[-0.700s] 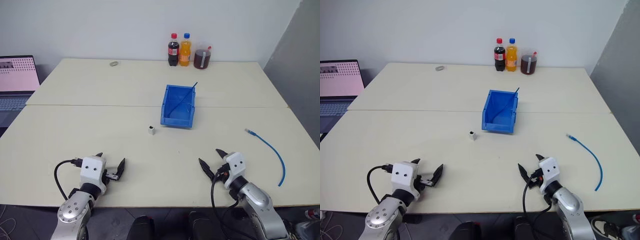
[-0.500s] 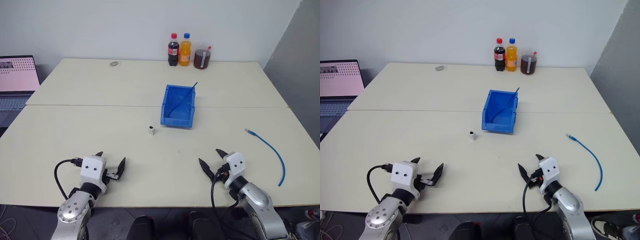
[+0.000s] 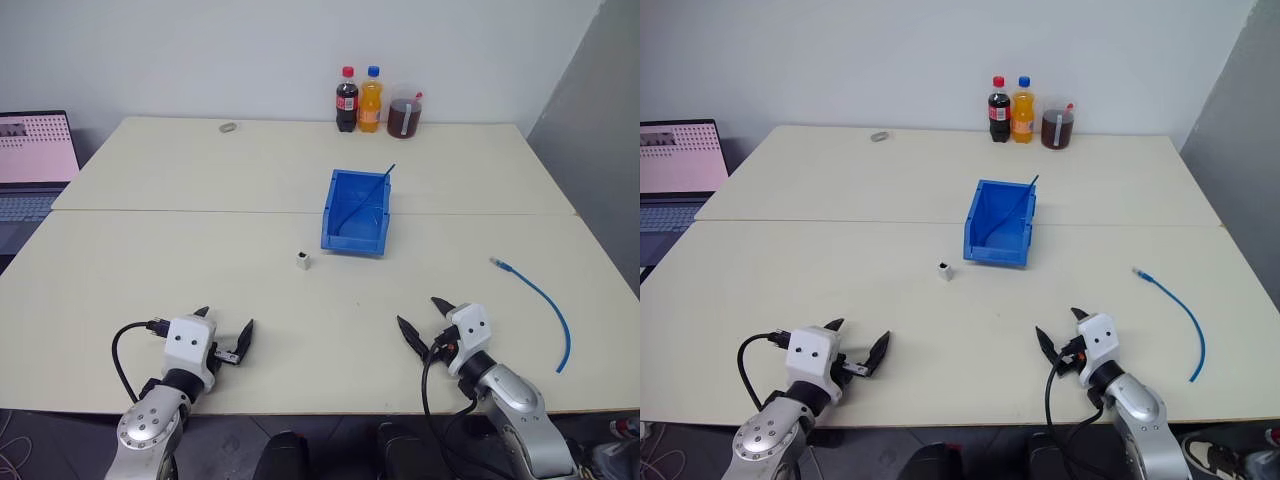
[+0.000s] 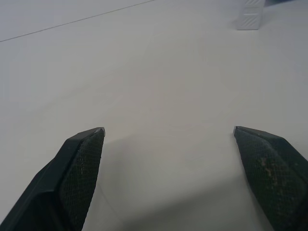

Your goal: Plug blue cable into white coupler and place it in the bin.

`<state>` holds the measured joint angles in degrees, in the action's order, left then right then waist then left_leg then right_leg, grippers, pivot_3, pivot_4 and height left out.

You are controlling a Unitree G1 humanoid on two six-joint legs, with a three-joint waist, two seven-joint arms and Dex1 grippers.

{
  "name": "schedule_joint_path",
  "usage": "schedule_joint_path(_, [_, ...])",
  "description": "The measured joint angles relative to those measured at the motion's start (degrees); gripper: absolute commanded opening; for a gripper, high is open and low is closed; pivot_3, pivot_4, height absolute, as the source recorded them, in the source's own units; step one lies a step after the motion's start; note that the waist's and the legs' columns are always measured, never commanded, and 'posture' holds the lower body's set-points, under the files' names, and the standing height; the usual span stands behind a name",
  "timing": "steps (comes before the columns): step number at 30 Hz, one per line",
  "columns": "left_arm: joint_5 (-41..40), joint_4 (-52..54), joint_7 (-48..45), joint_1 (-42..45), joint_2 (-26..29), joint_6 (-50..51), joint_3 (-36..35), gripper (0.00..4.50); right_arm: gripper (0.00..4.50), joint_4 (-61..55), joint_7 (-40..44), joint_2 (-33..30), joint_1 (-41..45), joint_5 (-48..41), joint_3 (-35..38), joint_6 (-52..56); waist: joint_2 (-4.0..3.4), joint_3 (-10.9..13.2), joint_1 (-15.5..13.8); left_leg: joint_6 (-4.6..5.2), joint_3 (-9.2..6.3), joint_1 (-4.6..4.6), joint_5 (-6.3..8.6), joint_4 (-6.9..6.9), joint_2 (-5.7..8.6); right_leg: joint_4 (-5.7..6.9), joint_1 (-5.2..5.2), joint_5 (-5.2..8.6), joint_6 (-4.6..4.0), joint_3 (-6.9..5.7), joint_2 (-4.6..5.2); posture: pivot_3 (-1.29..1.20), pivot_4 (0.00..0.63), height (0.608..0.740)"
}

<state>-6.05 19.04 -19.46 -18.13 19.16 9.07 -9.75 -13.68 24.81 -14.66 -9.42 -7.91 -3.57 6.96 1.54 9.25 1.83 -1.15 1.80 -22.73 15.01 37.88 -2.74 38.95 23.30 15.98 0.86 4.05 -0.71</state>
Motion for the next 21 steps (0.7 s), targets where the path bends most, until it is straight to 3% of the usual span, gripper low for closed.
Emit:
schedule_joint_path(5, [0.0,0.0,-1.2,-0.5,0.9,-0.8,0.0,4.5,4.47,-1.1,0.0,0.0,-0.3,0.0,0.0,0.3,0.0,0.0,0.0,0.0,0.01,0.0,0.0,-0.01,0.0,0.0,0.0,0.01,0.0,0.01,0.0,0.0,0.15,0.74])
schedule_joint_path(12, [-7.2,2.4,-12.6,-0.8,5.9,0.9,2.7,4.5,4.47,-4.1,-1.1,0.1,-1.2,0.0,0.1,1.9,-0.01,0.0,0.0,-0.01,-0.01,-0.02,0.0,-0.02,-0.01,0.0,0.03,0.03,-0.05,-0.02,0.01,0.0,0.15,0.74])
schedule_joint_path(21, [-14.3,7.8,-28.7,22.1,18.5,14.5,13.0,4.5,4.47,-14.8,-3.5,-6.9,-2.6,-7.3,17.0,9.7,-0.01,0.2,0.2,-0.02,0.09,-0.07,0.02,-0.03,0.11,-0.04,0.04,-0.16,0.45,-0.07,-0.15,0.0,0.15,0.74])
